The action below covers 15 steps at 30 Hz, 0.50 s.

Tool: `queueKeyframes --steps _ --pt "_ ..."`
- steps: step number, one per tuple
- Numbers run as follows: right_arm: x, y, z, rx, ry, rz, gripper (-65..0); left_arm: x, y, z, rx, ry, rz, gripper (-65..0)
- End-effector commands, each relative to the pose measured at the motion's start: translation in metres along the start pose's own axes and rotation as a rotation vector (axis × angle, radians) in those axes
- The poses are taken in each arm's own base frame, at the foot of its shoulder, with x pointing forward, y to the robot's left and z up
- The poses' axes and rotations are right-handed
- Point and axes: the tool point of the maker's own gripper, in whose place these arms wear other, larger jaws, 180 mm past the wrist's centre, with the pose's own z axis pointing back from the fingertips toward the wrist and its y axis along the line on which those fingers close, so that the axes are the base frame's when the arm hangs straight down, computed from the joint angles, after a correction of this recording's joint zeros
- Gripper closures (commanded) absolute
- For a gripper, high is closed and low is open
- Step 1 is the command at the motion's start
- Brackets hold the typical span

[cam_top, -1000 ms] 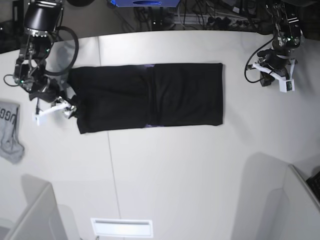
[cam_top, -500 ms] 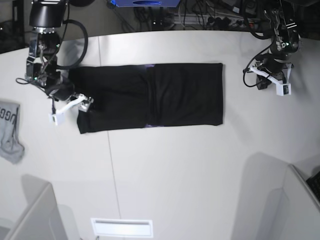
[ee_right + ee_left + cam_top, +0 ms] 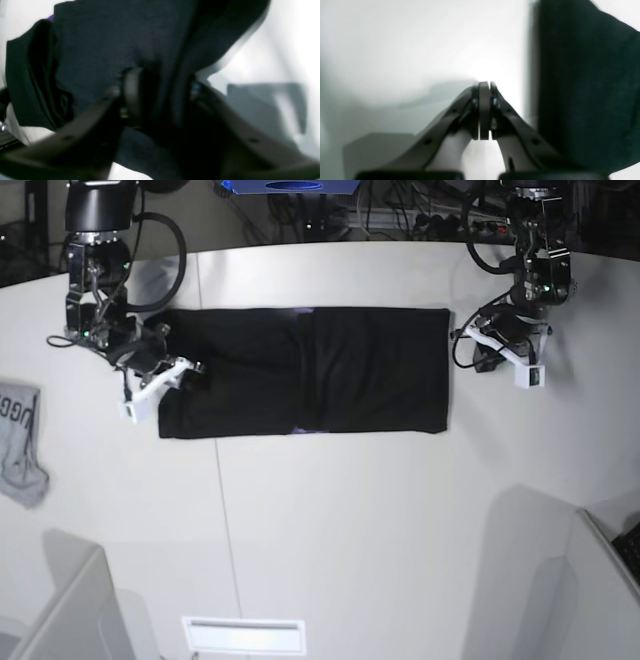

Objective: Fold the T-shirt properly
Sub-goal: 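Lower both grippers onto the two ends of the shortened strip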

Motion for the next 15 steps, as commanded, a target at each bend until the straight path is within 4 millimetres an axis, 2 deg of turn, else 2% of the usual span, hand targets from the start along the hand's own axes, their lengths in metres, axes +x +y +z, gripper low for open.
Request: queueKeyframes --steps 1,3,4,7,13,15 --pt "-0.008 -0.009 0.002 -0.037 0.048 0.002 -11.7 0.003 -0.005 -0.004 -0.019 0.003 -0.014 0.0" --pt "-0.001 -0.009 0.002 -0.044 0.036 0.0 -0.9 -0.004 -0.014 -0.013 -0.041 0.029 -0.02 0.0" --pt "0.003 -0.013 0.004 -0.059 0.03 -0.008 0.0 -0.006 -0.019 -0.016 -0.054 0.04 -0.025 0.0" --pt "0.013 -0.018 0.008 -0.1 0.009 -0.043 0.0 -0.013 -0.034 -0.024 -0.09 0.068 -0.043 0.0" --pt "0.045 0.018 0.028 -0.049 -0.096 0.039 0.0 -0.012 -0.058 -0.032 -0.145 0.08 -0.081 0.0" --pt "0.049 0.028 0.033 -0.034 -0.11 0.06 0.0 -0.013 -0.066 -0.033 -0.162 0.085 -0.093 0.0"
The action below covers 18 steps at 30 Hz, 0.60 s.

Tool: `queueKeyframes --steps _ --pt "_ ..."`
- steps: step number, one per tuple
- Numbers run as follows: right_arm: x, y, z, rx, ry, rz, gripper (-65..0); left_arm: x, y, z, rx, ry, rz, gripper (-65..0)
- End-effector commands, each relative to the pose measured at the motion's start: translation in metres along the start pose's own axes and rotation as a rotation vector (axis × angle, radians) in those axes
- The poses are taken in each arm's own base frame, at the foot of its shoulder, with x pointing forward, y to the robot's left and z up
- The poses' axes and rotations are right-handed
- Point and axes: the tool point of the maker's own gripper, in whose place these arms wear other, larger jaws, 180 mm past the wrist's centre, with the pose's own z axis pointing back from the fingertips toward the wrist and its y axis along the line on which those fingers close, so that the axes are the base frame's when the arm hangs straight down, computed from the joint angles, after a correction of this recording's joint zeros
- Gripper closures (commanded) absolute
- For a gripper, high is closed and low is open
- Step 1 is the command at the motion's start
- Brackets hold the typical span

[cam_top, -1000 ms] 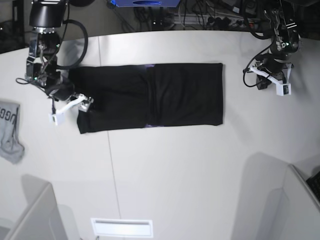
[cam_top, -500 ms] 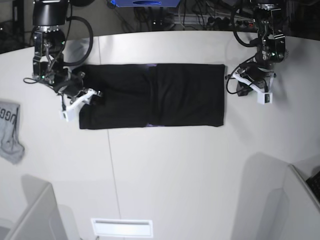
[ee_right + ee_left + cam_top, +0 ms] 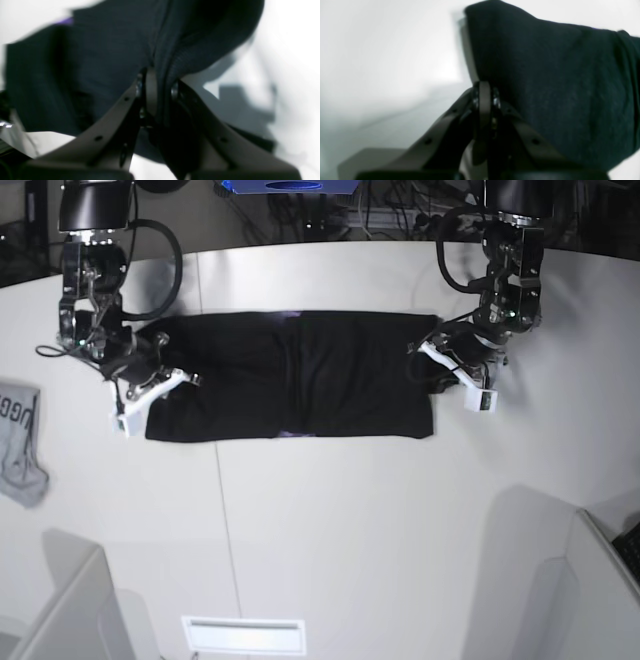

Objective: Fold the T-shirt properly
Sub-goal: 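Lower both grippers onto the two ends of the shortened strip, then grasp the strip end with the right gripper and fold it over toward the left gripper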

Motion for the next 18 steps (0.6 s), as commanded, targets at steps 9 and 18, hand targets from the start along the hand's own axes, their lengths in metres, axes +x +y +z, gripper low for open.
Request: queueKeyframes --steps 9,18 --pt "0.026 0.064 0.03 0.13 -0.08 0.094 0.0 -0.015 -0.002 -0.002 0.034 0.073 -0.007 0.0" --pt "0.022 0.112 0.04 0.241 -0.088 0.089 0.0 0.001 -0.008 0.003 0.028 0.031 -0.027 0.0"
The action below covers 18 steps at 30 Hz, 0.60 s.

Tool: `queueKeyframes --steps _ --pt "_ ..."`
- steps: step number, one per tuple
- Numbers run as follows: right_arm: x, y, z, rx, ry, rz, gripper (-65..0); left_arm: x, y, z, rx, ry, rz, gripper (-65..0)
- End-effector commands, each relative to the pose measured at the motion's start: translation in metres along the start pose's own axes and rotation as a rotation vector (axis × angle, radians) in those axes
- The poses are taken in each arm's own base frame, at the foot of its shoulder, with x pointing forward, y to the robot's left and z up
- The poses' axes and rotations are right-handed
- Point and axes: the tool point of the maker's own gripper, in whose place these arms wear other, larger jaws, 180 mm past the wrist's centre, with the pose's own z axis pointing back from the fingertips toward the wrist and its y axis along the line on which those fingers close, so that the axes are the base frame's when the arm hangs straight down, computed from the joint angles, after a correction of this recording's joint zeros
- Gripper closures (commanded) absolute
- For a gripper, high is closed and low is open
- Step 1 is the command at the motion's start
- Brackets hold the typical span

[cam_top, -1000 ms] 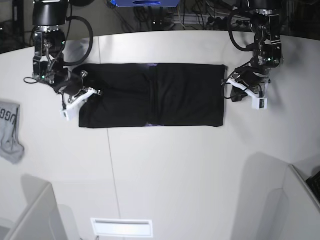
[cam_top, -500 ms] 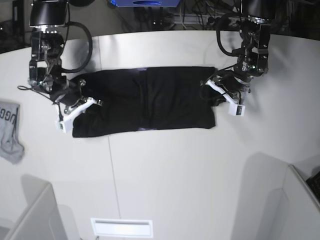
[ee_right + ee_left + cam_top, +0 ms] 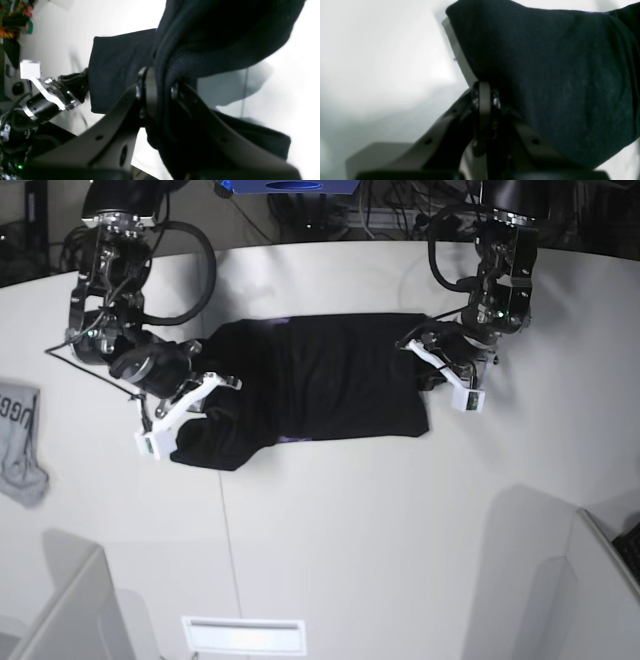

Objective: Fold the T-shirt properly
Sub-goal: 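Grasp the strip end with the right gripper and fold it over toward the left gripper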

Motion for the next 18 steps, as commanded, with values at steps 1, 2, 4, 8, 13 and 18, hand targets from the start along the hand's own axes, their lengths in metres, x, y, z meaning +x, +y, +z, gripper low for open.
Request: queueKeyframes --steps 1,2,4,8,13,18 --pt "0.011 0.011 0.002 0.037 -0.041 0.011 0.0 0.001 0.003 0.002 0.012 0.01 -0.014 0.0" --pt "0.012 0.015 0.002 0.046 -0.047 0.011 0.0 0.0 0.002 0.003 0.012 0.012 -0.014 0.0" --pt "0.014 0.022 0.003 0.062 -0.06 0.007 0.0 -0.002 0.004 0.002 0.014 0.017 -0.012 0.0" --pt "0.007 0.041 -0.003 0.109 -0.047 0.006 0.0 -0.003 0.004 0.002 0.016 0.021 -0.01 0.0" --pt "-0.008 0.076 -0.014 0.191 -0.002 0.034 0.0 -0.003 0.004 0.002 0.016 0.021 -0.01 0.0" --pt "-0.017 0.096 -0.024 0.236 0.029 0.008 0.0 -0.005 0.004 0.003 0.016 0.025 -0.011 0.0"
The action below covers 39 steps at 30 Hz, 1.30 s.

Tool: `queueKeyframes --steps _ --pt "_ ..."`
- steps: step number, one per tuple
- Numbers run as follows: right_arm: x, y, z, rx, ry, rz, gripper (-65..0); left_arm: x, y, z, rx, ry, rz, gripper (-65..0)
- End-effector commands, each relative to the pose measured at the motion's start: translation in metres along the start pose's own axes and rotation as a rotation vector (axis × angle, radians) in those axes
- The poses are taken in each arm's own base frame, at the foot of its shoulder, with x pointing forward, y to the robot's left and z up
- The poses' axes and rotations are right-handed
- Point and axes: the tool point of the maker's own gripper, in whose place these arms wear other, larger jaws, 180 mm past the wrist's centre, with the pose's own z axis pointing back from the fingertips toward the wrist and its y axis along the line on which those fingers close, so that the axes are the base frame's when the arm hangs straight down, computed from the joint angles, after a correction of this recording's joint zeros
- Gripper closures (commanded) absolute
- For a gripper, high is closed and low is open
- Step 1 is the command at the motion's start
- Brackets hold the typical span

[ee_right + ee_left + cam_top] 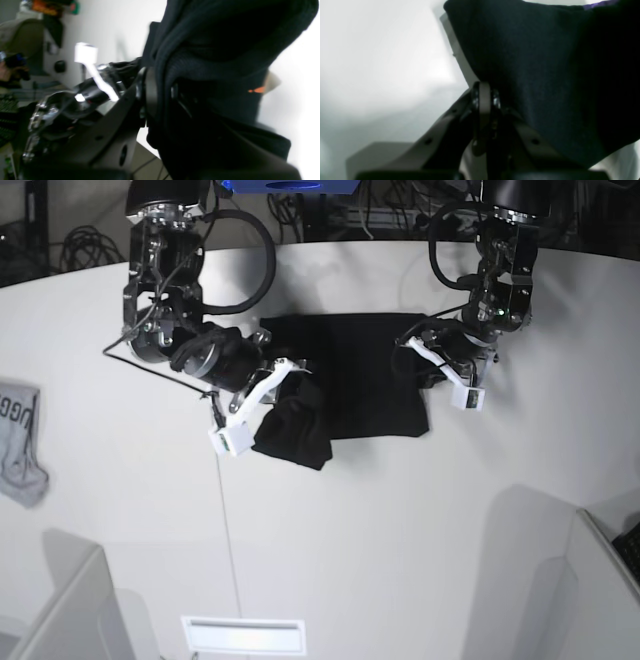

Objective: Fold the T-shirt properly
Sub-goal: 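Grasp the strip end with the right gripper and fold it over toward the left gripper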

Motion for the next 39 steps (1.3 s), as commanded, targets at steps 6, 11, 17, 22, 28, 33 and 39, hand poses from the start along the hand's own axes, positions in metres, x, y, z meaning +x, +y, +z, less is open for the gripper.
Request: queueKeyframes --steps 6,11,17,22,28,33,39 --pt "0.003 0.016 -0.023 0.03 -0.02 -0.043 0.0 -0.008 0.003 0.004 0.014 0.028 -0.01 0.0" --pt "-0.005 0.022 -0.045 0.038 0.018 -0.045 0.0 -0.01 0.004 0.004 0.016 0.032 -0.008 0.0" --pt "-0.023 0.022 -0.076 0.017 0.047 -0.048 0.0 -0.015 0.006 0.007 0.02 0.04 -0.009 0.0" --pt "-0.034 0.025 -0.093 -0.001 0.072 -0.031 0.0 -0.017 0.011 0.008 0.031 0.042 -0.005 0.0" --pt "-0.043 0.02 -0.105 -0.019 0.107 -0.019 0.0 -0.02 0.013 0.011 0.036 0.049 -0.009 0.0" --pt "-0.037 0.016 -0.106 -0.027 0.076 -0.017 0.0 -0.026 0.021 0.016 0.051 0.064 -0.02 0.0" --pt "-0.046 0.007 -0.111 -0.051 0.099 -0.032 0.0 -0.009 0.025 0.035 0.063 0.009 -0.037 0.0"
